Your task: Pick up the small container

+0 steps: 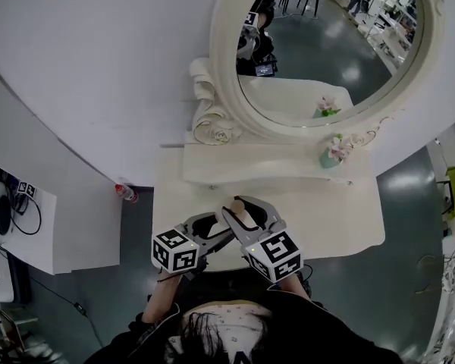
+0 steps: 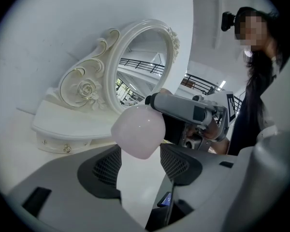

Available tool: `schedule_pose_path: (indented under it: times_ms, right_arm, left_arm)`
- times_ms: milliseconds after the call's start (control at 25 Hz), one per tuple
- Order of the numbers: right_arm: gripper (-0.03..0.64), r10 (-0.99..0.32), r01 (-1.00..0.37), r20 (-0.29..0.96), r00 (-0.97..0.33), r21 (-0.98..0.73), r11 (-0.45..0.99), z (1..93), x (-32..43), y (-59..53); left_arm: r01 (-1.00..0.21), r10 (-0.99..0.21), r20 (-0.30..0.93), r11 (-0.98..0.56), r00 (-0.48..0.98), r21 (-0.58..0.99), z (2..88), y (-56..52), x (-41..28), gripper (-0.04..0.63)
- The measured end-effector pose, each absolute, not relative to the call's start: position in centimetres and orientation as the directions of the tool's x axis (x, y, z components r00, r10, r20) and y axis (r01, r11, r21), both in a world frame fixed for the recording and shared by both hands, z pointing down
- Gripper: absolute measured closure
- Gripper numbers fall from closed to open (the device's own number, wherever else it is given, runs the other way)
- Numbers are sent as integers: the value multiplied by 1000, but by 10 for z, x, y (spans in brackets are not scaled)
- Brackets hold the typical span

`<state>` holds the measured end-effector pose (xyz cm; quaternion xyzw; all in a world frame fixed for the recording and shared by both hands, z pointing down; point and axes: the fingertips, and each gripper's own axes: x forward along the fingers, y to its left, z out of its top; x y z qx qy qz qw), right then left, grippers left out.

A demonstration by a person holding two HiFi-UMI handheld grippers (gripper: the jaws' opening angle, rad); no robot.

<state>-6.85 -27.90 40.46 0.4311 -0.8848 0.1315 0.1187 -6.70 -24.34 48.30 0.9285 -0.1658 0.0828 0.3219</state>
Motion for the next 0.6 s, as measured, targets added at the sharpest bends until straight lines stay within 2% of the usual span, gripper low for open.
schedule_pose_path:
  times_ms: [600]
  right_arm:
    - [469,-750,-811,331,-573,-101,576,402,-72,-250]
  left_arm:
    - [-336,-241,236,-742,941,580,481,-216,-69,360]
